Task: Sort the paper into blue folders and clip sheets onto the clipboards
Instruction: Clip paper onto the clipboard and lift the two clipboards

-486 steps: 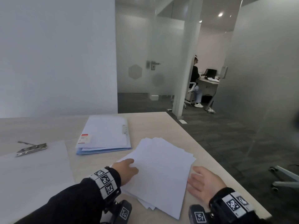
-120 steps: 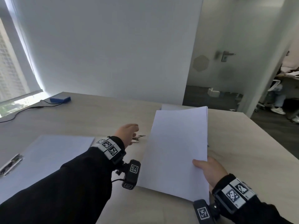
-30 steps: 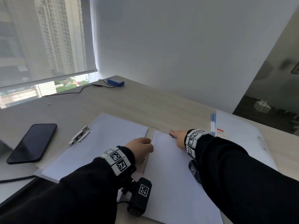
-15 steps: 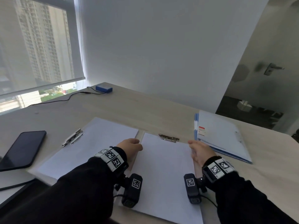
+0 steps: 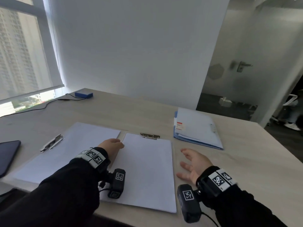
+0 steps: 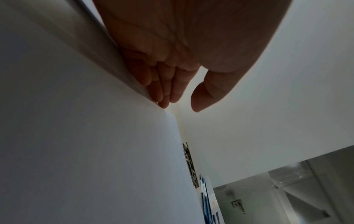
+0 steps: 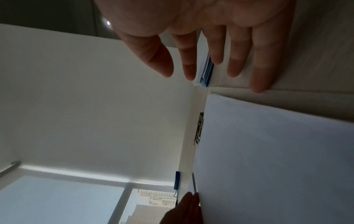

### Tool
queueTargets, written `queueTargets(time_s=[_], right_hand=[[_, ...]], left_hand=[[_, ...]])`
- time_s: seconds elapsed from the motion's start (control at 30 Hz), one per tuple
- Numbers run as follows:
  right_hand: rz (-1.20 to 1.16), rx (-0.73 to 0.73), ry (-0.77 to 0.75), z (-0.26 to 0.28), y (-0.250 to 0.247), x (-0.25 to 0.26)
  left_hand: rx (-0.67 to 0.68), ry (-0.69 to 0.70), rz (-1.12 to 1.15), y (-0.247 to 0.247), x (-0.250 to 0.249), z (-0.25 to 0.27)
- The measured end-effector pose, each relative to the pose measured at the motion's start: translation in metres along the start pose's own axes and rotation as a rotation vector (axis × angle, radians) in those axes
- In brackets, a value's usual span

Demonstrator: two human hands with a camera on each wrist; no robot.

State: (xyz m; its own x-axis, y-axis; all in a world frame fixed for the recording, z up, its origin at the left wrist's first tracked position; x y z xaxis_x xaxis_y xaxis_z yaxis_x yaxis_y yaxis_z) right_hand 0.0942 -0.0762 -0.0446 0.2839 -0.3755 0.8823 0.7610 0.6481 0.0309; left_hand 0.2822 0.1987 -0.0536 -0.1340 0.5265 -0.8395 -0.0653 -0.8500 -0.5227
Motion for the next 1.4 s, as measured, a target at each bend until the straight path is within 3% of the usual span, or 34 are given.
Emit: queueTargets(time_s=[0.13,0.27,0.4,0.53,0.7,0.83,1.03,1.23,1.33,1.4], right_hand=[[-0.145,-0.061,0.12,0.004,-0.011,-0.008],[-0.085,0.101,0.197,0.022,-0.004,-0.022],[0.134,0.255,0.134,0.042,0.004,-0.038],[0.293,0.319,0.005,0.054,0.013,-0.044],[0.192,0.314,-0.222,0.06,0.015,-0.008],[0.06,0.259,-0.29,0.062,-0.005,0.022],[-0.197,0.207,-0.408,0.071,-0.05,0.069],[-0.351,0.164,-0.427,0.075,-0.1,0.084],[-0.367,0.161,-0.419,0.076,-0.118,0.079],[-0.349,0.153,-0.433,0.075,-0.127,0.076]], left_hand=[[-0.003,0.008,-0.012,0.002,-0.002,0.001],[-0.014,0.0,0.003,0.002,-0.003,0.002],[-0.034,-0.016,0.082,-0.002,-0.003,0.005],[-0.073,-0.013,0.161,-0.006,-0.005,0.013],[-0.036,-0.029,0.412,-0.01,-0.022,0.036],[0.046,0.0,0.568,-0.012,-0.052,0.065],[0.024,-0.043,0.504,-0.004,-0.064,0.095],[0.279,-0.181,0.447,0.041,-0.057,0.134],[0.212,-0.126,0.659,0.037,-0.079,0.141],[0.139,-0.009,0.763,0.028,-0.098,0.14]])
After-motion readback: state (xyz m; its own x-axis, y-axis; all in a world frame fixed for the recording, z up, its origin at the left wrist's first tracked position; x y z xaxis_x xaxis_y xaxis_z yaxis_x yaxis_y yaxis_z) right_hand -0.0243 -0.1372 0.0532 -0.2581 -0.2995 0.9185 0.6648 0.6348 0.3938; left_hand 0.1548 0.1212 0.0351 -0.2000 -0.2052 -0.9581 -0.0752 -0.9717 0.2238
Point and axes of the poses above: each hand's wrist, its own z-axis away from the middle knuckle, its own y-axis out of the palm, x = y × z, the point moved 9 cm from there along -z, towards the middle knuckle, and after that the axes turned 13 degrees about -x, right-handed, at the moved point
